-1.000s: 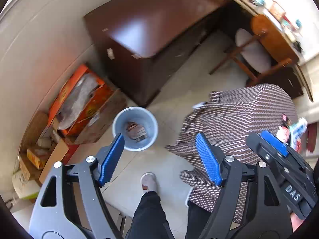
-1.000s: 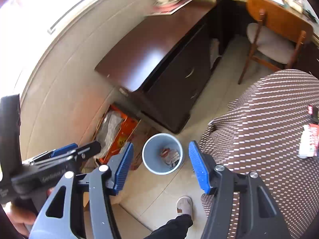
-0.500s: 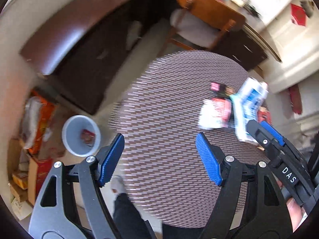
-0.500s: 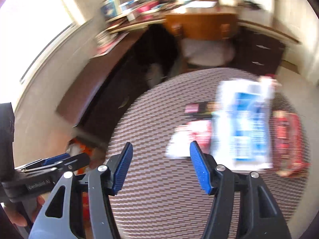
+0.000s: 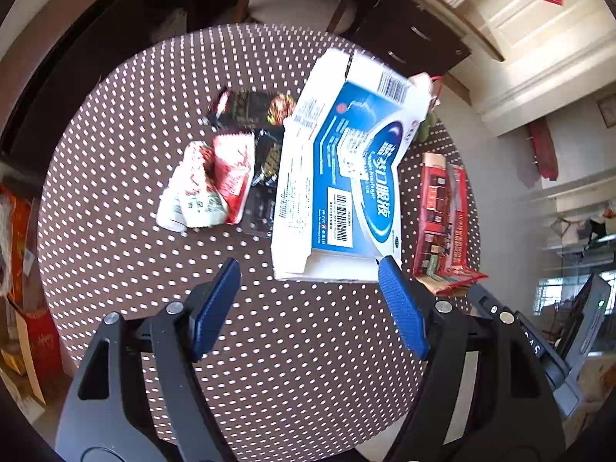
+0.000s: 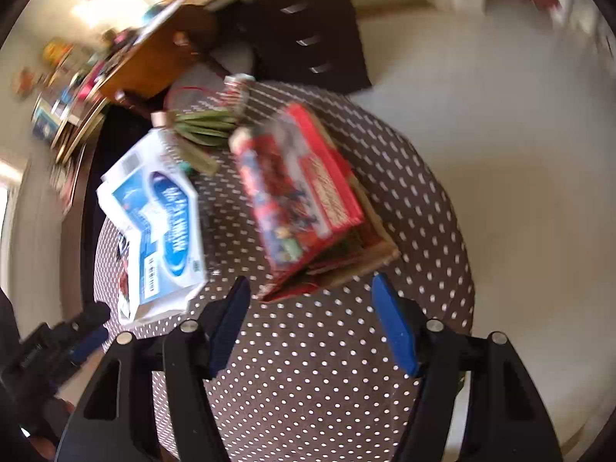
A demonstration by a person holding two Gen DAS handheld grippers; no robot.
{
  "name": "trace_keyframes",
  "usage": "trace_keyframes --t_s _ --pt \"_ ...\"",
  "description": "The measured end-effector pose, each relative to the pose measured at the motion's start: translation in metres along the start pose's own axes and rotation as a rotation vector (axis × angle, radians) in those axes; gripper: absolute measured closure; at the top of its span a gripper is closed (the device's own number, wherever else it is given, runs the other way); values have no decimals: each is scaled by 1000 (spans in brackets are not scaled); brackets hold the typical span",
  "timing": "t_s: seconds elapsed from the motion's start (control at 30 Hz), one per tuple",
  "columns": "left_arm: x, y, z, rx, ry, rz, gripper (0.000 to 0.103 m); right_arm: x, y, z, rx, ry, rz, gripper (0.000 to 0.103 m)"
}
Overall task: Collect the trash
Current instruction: 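Grasp the blue-and-white toothpaste box with left tool while right grasps red newspaper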
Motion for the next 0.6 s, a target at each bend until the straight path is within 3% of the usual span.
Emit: trace_keyframes --t_s 0.1,0.2,0.4,0.43,0.47,0.6 --pt "-2 -16 1 -16 45 15 30 1 -23 -6 -85 -92 61 35" --pt "-4 -29 2 -47 64 29 30 -3 -38 -12 -101 -124 70 34" --pt "-7 -48 -3 -34 89 53 30 -15 -44 -24 -150 -208 63 35" --pt "-8 -52 -4 -26 89 57 30 -17 -46 -24 -151 -203 61 39" --pt "-8 -54 -5 -27 88 59 32 -18 -45 -26 -144 -196 58 44" --pt "-9 -64 -10 10 92 88 68 -24 -49 -26 -184 -204 76 71"
Point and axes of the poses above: each gripper's, at about its wrist camera, not at the fingertips, and y roughly against the way its jaws point, z to its left, x to its underside, the point moved 10 cm from there along -y, roughly the way its jaws point, and after that the axes turned 4 degrees about z, right-handed, at the moved point
